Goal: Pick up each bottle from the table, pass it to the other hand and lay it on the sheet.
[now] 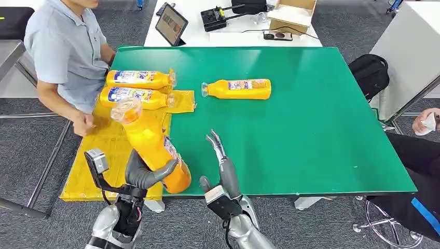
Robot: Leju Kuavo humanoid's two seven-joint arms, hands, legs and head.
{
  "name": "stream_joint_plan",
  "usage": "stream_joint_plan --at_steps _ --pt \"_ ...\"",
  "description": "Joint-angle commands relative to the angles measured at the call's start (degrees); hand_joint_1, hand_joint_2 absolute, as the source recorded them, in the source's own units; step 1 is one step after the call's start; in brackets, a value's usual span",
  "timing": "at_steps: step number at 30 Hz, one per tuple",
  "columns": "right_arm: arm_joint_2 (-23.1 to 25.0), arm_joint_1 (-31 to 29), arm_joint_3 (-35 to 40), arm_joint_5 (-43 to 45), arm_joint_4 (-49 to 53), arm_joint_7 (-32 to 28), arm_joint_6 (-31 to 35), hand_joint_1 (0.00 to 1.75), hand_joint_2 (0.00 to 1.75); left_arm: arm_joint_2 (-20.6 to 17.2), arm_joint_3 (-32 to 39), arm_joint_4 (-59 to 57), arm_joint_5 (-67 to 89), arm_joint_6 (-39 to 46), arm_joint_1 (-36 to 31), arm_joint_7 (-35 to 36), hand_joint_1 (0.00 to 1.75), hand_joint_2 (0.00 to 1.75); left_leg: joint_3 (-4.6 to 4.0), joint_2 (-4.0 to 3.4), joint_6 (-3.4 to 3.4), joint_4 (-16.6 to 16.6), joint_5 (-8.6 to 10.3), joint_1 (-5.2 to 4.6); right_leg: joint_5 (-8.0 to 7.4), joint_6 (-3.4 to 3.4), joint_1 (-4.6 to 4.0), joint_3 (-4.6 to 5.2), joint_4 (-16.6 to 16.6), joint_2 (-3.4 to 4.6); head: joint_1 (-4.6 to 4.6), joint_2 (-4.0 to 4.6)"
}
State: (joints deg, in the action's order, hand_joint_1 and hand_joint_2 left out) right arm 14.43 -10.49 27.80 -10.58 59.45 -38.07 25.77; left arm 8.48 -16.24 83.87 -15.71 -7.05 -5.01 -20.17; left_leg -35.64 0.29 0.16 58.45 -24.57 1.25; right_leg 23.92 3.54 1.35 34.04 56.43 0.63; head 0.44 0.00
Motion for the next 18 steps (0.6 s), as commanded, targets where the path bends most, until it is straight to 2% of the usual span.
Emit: stream_joint_plan --at_steps 1,6,7,8,9,12,18 --pt "-5.4 2.0 -1.1 -3.4 6.7 -1.9 6.2 0.00 0.00 -3.6 7.3 -12.0 16.7 12.7 -9.1 -3.0 1.75 1.75 0.23 0.16 -0.07 -0.1 0.00 -0.01 0.06 -0.15 -0.03 -0.29 -0.1 -0.23 0.02 0.00" --pt "-5.4 2.3 -4.0 0.2 7.8 -1.9 3.5 0.00 0.00 -5.6 10.7 -12.0 22.3 13.8 -9.9 -3.3 1.75 1.75 0.15 0.08 -0.05 -0.1 0.01 -0.01 0.03 -0.12 -0.02 -0.16 -0.1 -0.14 0.00 0.00" --pt "-5.3 2.1 -3.9 -0.1 7.7 -1.9 3.2 0.00 0.00 -6.2 10.8 -13.6 30.9 19.7 -11.2 -3.3 1.75 1.75 0.16 0.06 -0.05 -0.1 0.00 0.00 0.03 -0.14 -0.03 -0.19 0.0 -0.13 0.00 0.00" --pt "-5.2 2.0 -3.7 -0.4 7.8 -1.9 3.3 0.00 0.00 -6.3 10.9 -14.8 34.3 21.8 -11.9 -2.5 1.75 1.75 0.10 0.01 -0.04 0.0 0.00 0.00 0.02 -0.10 -0.02 -0.12 0.0 -0.06 0.00 0.00" --pt "-4.9 1.8 -3.3 -0.3 7.8 -1.9 2.0 0.00 0.00 -7.8 9.3 -18.6 45.8 28.1 -14.0 -1.5 1.75 1.75 0.21 0.03 -0.07 -0.1 -0.02 0.03 0.04 -0.18 -0.07 -0.23 0.0 -0.11 0.00 0.00" --pt "-3.8 1.2 -2.7 -0.2 7.0 -1.9 0.0 0.00 0.00 -9.7 8.0 -28.1 58.9 31.3 -18.2 1.0 1.75 1.75 0.22 0.12 -0.06 -0.1 0.01 0.00 0.05 -0.18 -0.05 -0.25 0.0 -0.21 0.02 0.00" --pt "-3.1 1.3 -2.3 -0.4 6.2 -1.9 -1.7 0.00 0.00 -10.5 5.7 -37.7 66.5 27.3 -22.9 4.3 1.75 1.75 0.28 0.09 -0.06 -0.1 0.02 0.01 0.05 -0.20 -0.05 -0.32 0.0 -0.18 0.00 0.00"
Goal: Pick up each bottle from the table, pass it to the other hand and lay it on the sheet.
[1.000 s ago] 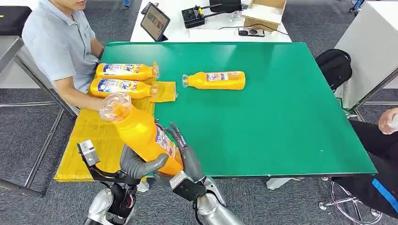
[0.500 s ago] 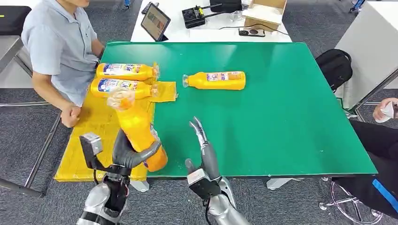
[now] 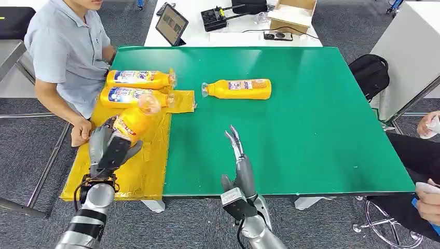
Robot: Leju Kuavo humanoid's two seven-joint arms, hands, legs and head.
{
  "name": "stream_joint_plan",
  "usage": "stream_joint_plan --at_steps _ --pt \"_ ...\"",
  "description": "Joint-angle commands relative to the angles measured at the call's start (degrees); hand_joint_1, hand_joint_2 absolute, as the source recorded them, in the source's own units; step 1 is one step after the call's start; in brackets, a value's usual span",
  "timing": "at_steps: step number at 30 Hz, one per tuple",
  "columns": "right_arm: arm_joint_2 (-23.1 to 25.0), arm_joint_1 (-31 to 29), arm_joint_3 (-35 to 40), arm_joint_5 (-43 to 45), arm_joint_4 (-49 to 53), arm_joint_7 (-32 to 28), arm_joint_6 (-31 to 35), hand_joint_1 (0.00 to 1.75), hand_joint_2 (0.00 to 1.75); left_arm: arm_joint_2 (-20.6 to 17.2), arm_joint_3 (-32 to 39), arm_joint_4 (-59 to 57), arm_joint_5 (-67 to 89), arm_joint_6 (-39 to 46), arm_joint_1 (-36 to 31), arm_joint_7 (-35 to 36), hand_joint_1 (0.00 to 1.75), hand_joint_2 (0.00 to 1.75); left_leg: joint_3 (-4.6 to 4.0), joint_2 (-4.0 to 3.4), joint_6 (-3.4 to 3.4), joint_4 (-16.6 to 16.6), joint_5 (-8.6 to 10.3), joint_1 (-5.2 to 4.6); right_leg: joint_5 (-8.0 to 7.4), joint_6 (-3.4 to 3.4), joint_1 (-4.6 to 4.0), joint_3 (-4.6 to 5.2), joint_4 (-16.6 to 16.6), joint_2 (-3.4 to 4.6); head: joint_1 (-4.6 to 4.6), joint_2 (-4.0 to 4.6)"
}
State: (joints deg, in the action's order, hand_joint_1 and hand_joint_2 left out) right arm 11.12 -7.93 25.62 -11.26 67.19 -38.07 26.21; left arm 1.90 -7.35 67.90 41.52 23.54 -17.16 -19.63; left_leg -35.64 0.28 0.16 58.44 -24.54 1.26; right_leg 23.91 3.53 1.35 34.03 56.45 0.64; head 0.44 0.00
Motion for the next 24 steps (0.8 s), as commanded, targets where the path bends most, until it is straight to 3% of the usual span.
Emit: stream_joint_plan --at_steps 1,10,18,19,23,24 --pt "0.2 -1.3 -0.1 0.3 -1.6 -1.9 -2.2 0.00 0.00 -3.9 -3.2 -21.8 9.3 -3.3 -10.8 3.7 1.75 1.75 0.18 0.07 -0.05 -0.1 -0.01 0.01 0.05 -0.14 -0.04 -0.20 0.0 -0.13 0.00 0.00" --pt "1.1 -1.9 1.0 1.0 -2.9 -1.9 -4.6 0.00 0.00 -4.1 -6.9 -32.0 16.9 -9.3 -17.6 5.5 1.75 1.75 0.10 0.04 -0.03 0.0 -0.01 0.01 0.03 -0.11 -0.04 -0.12 0.0 -0.09 0.00 0.00" --pt "1.1 -1.9 1.0 1.0 -2.9 -1.9 -4.6 0.00 0.00 -4.1 -6.9 -32.0 16.9 -9.3 -17.6 5.5 1.75 1.75 0.09 0.00 -0.05 0.0 -0.02 0.02 0.02 -0.11 -0.05 -0.11 0.0 -0.05 0.02 0.00" --pt "1.1 -1.9 1.0 1.2 -3.0 -1.9 -4.8 0.00 0.00 -3.1 -4.4 -33.8 13.0 -13.9 -18.5 5.3 1.75 1.75 0.05 0.00 -0.04 0.0 0.00 0.01 0.01 -0.09 -0.03 -0.07 0.0 -0.05 0.00 0.00" --pt "1.2 -2.5 1.5 1.9 -3.8 -1.9 -5.1 0.00 0.00 -3.2 -5.4 -36.4 13.7 -16.0 -19.5 5.7 1.55 1.75 0.16 -0.02 -0.05 0.0 -0.03 0.02 0.03 -0.15 -0.06 -0.18 0.0 -0.05 0.00 0.00" --pt "1.3 -2.6 1.6 2.0 -4.0 -1.9 -5.2 0.00 0.00 -3.5 -6.4 -36.9 15.0 -15.5 -19.6 6.1 1.15 1.75 0.20 -0.04 -0.05 -0.1 -0.03 0.01 0.02 -0.14 -0.04 -0.23 0.0 -0.02 0.00 0.00"
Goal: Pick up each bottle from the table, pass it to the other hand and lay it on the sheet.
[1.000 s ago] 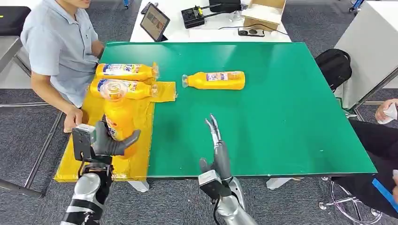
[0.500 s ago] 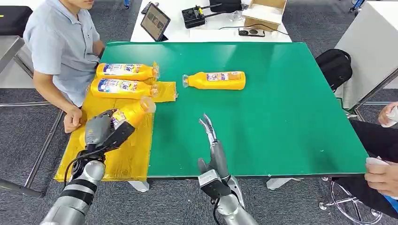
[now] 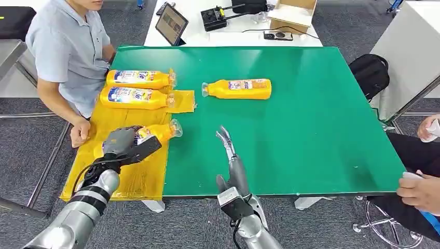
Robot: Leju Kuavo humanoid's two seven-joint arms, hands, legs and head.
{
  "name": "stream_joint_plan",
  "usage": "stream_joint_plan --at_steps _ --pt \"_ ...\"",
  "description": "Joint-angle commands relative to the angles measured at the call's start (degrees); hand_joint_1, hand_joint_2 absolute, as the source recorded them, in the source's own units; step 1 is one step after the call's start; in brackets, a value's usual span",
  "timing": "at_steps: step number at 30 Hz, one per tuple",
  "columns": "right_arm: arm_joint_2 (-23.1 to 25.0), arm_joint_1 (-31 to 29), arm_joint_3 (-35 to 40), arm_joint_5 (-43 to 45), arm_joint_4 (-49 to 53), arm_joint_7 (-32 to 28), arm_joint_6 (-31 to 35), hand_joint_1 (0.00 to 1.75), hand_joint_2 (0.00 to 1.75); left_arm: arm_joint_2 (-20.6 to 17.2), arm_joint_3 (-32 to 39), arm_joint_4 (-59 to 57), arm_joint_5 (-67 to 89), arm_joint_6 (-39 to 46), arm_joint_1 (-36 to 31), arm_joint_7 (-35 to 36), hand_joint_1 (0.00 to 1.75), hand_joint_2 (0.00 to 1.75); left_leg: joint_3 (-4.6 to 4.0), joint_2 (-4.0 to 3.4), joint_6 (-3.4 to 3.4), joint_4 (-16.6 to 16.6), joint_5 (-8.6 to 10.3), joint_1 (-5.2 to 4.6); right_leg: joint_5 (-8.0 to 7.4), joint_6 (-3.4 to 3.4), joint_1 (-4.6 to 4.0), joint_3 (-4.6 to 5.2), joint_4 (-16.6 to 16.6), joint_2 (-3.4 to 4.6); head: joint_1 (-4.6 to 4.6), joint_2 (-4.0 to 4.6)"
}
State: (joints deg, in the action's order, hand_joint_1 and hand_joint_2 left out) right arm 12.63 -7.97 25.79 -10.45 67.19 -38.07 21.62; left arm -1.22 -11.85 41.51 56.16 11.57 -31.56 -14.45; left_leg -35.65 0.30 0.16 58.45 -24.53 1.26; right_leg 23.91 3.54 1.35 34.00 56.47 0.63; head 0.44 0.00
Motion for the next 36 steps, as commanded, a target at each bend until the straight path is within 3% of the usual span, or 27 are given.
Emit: stream_joint_plan --at_steps 1,3,5,7,11,16,31,36 --pt "-0.3 -2.6 1.5 1.2 -4.1 -1.9 -0.7 0.00 0.00 -0.7 -3.0 -10.9 1.7 -3.2 -5.3 1.2 0.59 1.75 0.31 -0.05 -0.07 -0.1 -0.05 0.00 0.04 -0.18 -0.05 -0.30 -0.1 -0.03 0.00 0.00" --pt "-0.3 -2.8 1.7 1.5 -4.3 -1.9 -0.8 0.00 0.00 -0.8 -3.1 -11.8 1.3 -5.1 -5.5 0.5 0.07 1.75 0.16 -0.02 -0.05 0.0 -0.01 0.00 0.00 -0.10 -0.02 -0.16 0.0 -0.02 0.00 0.00" --pt "-0.3 -3.0 1.8 1.8 -4.7 -1.9 -1.0 0.00 0.00 -0.4 -1.2 -12.3 -2.2 -9.0 -5.6 -1.8 0.00 1.75 0.22 -0.09 -0.06 -0.1 -0.03 0.01 0.00 -0.14 -0.04 -0.20 -0.1 0.03 0.00 0.00" --pt "-0.4 -3.5 2.3 2.2 -5.3 -1.9 -1.0 0.00 0.00 0.7 3.5 -11.7 -10.5 -16.0 -5.1 -5.6 0.00 1.75 0.20 -0.08 -0.05 0.0 -0.03 0.02 0.01 -0.14 -0.05 -0.18 -0.1 0.03 0.00 0.00" --pt "-0.4 -3.7 2.3 2.5 -5.7 -1.9 -0.7 0.00 0.00 1.7 5.4 -11.2 -14.0 -18.9 -4.7 -6.2 0.00 1.75 0.25 -0.07 -0.04 -0.1 0.00 0.00 0.01 -0.12 -0.03 -0.24 -0.1 0.04 0.00 0.00" --pt "-0.8 -4.2 3.3 3.2 -5.9 -1.9 -0.1 0.00 0.00 2.4 2.5 -6.3 -17.7 -23.4 -2.4 -8.2 0.00 1.75 0.28 0.00 -0.06 -0.1 0.02 -0.03 0.01 -0.11 0.00 -0.30 -0.1 -0.04 0.02 0.00" --pt "-1.1 -4.2 3.3 3.4 -5.7 -1.9 0.3 0.00 0.00 2.8 1.9 -2.7 -21.3 -24.7 -0.9 -9.5 0.00 1.75 0.41 -0.03 -0.08 -0.1 -0.04 0.01 0.04 -0.17 -0.06 -0.41 -0.1 -0.03 0.00 0.00" --pt "-1.8 -2.7 3.2 3.5 -3.7 -1.9 1.4 0.00 0.00 6.2 4.5 14.7 -37.1 -25.7 6.4 -10.5 0.00 1.75 0.27 0.01 -0.06 -0.1 0.00 -0.01 0.02 -0.09 -0.02 -0.29 -0.1 -0.04 0.00 0.00"
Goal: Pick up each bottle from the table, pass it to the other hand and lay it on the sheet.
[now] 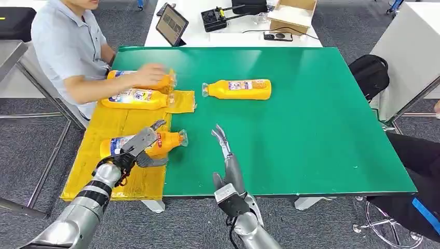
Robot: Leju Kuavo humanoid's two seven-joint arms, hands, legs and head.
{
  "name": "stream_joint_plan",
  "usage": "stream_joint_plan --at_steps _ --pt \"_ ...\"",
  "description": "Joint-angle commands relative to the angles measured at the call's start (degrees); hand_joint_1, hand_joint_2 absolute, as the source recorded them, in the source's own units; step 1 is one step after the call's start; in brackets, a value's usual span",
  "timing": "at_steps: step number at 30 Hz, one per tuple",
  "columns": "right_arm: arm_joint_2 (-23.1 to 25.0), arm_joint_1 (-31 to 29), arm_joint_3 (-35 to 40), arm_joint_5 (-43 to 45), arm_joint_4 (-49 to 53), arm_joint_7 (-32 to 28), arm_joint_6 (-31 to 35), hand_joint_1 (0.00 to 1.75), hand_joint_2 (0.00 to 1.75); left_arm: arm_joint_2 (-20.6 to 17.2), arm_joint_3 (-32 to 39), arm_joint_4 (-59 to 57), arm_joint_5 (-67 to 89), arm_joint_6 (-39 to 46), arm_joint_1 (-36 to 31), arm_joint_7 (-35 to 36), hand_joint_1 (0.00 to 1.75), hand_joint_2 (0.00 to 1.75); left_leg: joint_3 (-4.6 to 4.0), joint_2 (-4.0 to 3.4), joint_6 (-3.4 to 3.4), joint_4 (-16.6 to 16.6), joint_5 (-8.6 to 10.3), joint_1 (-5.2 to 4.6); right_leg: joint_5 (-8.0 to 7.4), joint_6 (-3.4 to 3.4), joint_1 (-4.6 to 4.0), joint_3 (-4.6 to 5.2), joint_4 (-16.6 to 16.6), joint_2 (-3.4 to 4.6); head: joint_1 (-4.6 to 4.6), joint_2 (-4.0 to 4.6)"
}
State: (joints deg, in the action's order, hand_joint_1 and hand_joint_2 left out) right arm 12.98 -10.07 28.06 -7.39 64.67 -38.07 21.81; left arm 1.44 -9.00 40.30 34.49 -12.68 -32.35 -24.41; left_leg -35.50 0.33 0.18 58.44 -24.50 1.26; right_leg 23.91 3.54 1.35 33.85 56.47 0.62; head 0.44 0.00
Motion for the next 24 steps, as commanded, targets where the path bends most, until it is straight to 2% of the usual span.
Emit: stream_joint_plan --at_steps 1,2,3,4,5,6,9,10,13,15,17,18,19,21,22,24 --pt "-2.3 -0.3 1.1 0.3 -0.4 -1.9 1.7 0.00 0.00 4.4 1.9 19.1 -17.7 -0.7 8.4 0.0 0.00 1.75 0.10 0.00 -0.08 0.0 -0.04 0.01 0.02 -0.09 -0.04 -0.13 -0.1 -0.05 0.00 0.00" --pt "-2.5 0.3 1.3 -0.2 1.1 -1.9 3.4 0.00 0.00 6.6 3.9 23.1 -21.6 2.7 10.1 -1.0 0.00 1.75 0.07 0.04 -0.09 0.0 -0.03 -0.02 0.04 -0.08 -0.01 -0.11 -0.1 -0.10 0.00 0.00" --pt "-2.9 1.2 1.7 -0.4 3.1 -1.9 5.9 0.00 0.00 9.9 5.3 28.4 -22.2 13.6 12.1 -3.0 0.00 1.75 0.03 0.04 -0.06 0.0 -0.02 0.00 0.02 -0.07 -0.02 -0.06 -0.1 -0.09 0.00 0.00" --pt "-3.4 2.1 2.1 -1.2 4.7 -1.9 8.4 0.00 1.75 12.8 5.5 32.8 -21.0 23.7 13.7 -2.8 0.00 1.75 -0.02 0.15 -0.10 0.0 -0.04 -0.01 0.07 -0.07 -0.02 -0.05 -0.1 -0.22 0.00 0.00" --pt "-3.9 3.0 2.2 -1.4 6.2 -1.9 9.1 0.00 1.75 14.7 5.2 36.5 -22.3 28.4 15.3 -3.7 0.00 1.75 -0.02 0.11 -0.09 0.0 -0.04 0.00 0.06 -0.07 -0.03 -0.03 -0.1 -0.17 0.02 0.00" --pt "-4.7 3.8 2.7 -2.2 8.6 -1.9 11.0 0.00 1.75 13.8 2.5 39.6 -24.7 31.0 17.0 -2.5 0.00 1.75 -0.03 0.28 -0.14 0.1 -0.10 0.00 0.16 -0.09 -0.04 -0.12 0.0 -0.37 0.00 0.00" --pt "-7.3 6.5 0.8 -6.5 12.8 -1.9 12.9 0.00 1.75 11.9 -0.7 45.3 -33.5 36.6 22.5 -1.5 0.00 1.75 0.09 0.08 -0.15 0.1 -0.20 -0.02 0.19 -0.13 -0.04 -0.16 -0.1 -0.18 0.02 0.00" --pt "-8.1 7.9 -1.2 -7.5 14.2 -1.9 12.0 0.00 1.75 11.4 -1.4 46.8 -33.6 37.9 24.9 -3.0 0.00 1.75 0.06 0.05 -0.12 0.0 -0.17 -0.06 0.12 -0.09 0.01 -0.10 -0.1 -0.10 0.02 0.00" --pt "-6.9 13.8 -11.3 -8.0 19.5 -1.9 3.7 0.00 1.75 10.6 -2.4 53.4 -32.2 40.1 32.8 -6.8 0.00 1.75 0.11 0.08 -0.08 -0.1 -0.16 -0.06 0.11 -0.07 0.02 -0.13 -0.2 -0.12 0.02 0.00" --pt "-4.0 16.7 -18.3 -1.5 21.8 0.2 -3.9 0.00 1.75 10.4 -2.5 57.2 -30.5 40.9 36.9 -9.6 0.00 1.75 0.05 0.00 -0.06 -0.1 -0.20 -0.07 0.13 -0.08 0.03 -0.03 -0.1 -0.06 0.02 0.00" --pt "-2.3 17.8 -21.9 -0.5 22.2 0.8 -4.9 0.00 1.75 10.4 -2.7 59.5 -29.3 41.3 39.1 -10.6 0.00 1.75 0.23 -0.03 -0.08 0.0 -0.36 -0.06 0.26 -0.16 0.00 -0.22 -0.1 -0.07 0.00 0.00" --pt "-1.6 18.0 -23.6 -1.2 22.0 0.6 -3.3 0.00 1.75 10.5 -2.9 60.3 -29.6 40.8 39.6 -10.6 0.00 1.75 0.08 -0.03 -0.07 0.0 -0.34 -0.05 0.21 -0.14 0.00 -0.05 -0.1 -0.06 0.00 0.00" --pt "-1.4 18.0 -24.5 -1.8 21.2 0.1 -2.2 0.00 0.00 10.5 -3.2 60.3 -29.6 40.4 39.7 -10.3 0.00 1.75 0.22 -0.05 -0.09 0.0 -0.42 -0.05 0.28 -0.20 -0.02 -0.19 -0.1 -0.06 0.00 0.00" --pt "-1.1 17.9 -25.1 -2.4 20.7 -0.1 -1.2 0.00 0.00 10.5 -3.5 59.7 -32.3 37.9 39.3 -8.2 0.00 1.75 0.10 0.04 -0.06 0.0 -0.36 -0.04 0.26 -0.19 -0.02 -0.10 -0.1 -0.14 0.00 0.00" --pt "-1.0 17.7 -24.8 -4.7 20.9 0.0 -1.3 0.00 1.75 11.0 -3.1 59.1 -33.9 37.4 39.1 -8.9 0.00 1.75 -0.04 0.06 -0.03 0.0 -0.28 -0.02 0.19 -0.14 -0.02 0.04 -0.1 -0.13 0.00 0.00" --pt "-2.9 17.2 -23.7 -11.2 20.2 3.2 0.1 0.00 1.75 12.3 -2.0 58.9 -33.9 40.0 38.9 -11.8 0.00 1.75 0.11 0.00 -0.08 0.0 -0.33 -0.02 0.21 -0.22 -0.04 -0.10 -0.1 -0.10 0.00 0.00"
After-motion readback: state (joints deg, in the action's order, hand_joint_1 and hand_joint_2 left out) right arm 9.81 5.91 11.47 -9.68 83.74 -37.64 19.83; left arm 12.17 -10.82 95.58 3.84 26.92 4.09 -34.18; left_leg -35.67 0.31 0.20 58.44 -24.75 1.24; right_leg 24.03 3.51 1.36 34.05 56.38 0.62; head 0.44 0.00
